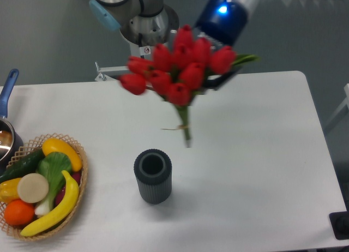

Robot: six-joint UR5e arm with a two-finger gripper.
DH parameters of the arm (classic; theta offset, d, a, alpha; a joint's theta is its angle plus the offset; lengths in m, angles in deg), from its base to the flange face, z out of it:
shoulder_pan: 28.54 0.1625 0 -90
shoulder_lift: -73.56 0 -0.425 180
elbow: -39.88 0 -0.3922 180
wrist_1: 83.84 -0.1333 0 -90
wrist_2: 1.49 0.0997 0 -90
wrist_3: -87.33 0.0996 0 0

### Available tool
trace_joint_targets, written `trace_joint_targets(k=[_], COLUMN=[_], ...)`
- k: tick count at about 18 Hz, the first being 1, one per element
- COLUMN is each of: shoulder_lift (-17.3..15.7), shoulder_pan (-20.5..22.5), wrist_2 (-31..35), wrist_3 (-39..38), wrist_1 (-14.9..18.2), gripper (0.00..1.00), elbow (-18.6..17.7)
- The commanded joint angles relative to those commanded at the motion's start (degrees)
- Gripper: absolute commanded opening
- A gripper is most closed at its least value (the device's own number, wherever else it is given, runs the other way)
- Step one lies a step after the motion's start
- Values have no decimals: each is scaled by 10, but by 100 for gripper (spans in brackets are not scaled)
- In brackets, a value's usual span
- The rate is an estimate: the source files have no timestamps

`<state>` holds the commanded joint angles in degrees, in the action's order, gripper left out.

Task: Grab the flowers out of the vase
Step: 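Carry the held tulips up and away from the vase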

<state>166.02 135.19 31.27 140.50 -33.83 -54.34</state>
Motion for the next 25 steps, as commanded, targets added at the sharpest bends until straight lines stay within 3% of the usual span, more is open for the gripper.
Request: trace_joint_targets(k=[6,10,13,18,25], shoulder_lift=[6,25,45,45,41], shoulder_pan=[46,65,65,60,57], wrist_2=[61,62,96,202,208], wrist_3=[61,125,163,209,209], wrist_1=[2,3,5,40,40], gripper=[44,44,38,39,39], elbow=[1,12,18,19,-1])
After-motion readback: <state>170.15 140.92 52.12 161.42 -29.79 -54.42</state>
